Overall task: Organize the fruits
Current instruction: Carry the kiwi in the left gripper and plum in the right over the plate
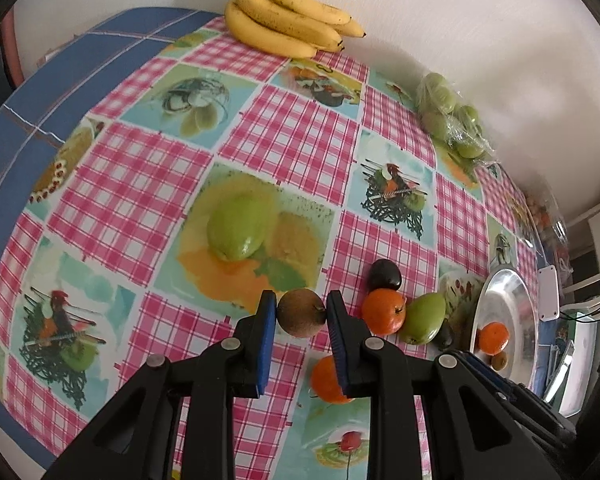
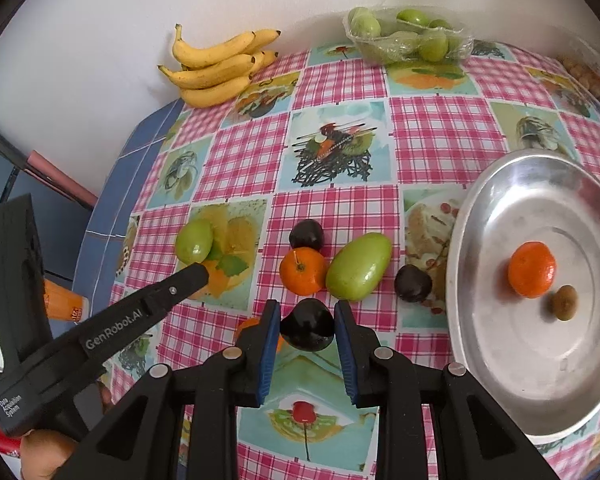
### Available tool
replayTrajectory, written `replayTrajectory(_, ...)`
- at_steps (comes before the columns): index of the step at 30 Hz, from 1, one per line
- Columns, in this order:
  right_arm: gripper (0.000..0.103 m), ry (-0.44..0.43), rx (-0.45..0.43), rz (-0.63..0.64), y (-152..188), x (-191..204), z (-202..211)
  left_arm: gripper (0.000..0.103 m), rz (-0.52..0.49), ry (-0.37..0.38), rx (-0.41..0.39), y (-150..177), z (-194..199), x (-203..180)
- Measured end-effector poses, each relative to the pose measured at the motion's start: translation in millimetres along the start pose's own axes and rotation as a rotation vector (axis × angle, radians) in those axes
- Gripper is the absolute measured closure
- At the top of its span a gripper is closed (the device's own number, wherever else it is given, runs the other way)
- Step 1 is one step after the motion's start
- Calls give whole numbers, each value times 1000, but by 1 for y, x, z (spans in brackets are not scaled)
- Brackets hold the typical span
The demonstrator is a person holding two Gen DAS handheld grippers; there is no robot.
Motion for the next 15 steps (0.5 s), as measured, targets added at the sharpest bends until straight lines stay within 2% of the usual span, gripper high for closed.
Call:
replayTrajectory(9,74,53,-17,28,-2,-10,13,77,-38,-33,-36,3,5,-15)
replayTrajectory(15,74,108,-37,-12,-1,-37,28,77,-101,-24,-51,13,9,-40)
Point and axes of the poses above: each gripper's, at about its wrist camera, not at the fingertips, and z roughly against the way its jaws point, x to its left, y to its underside, the point moved 1 cm from there along -z, roughly the way its jaws point, and after that the axes turned 11 degrees about z, right-handed, at the moved point
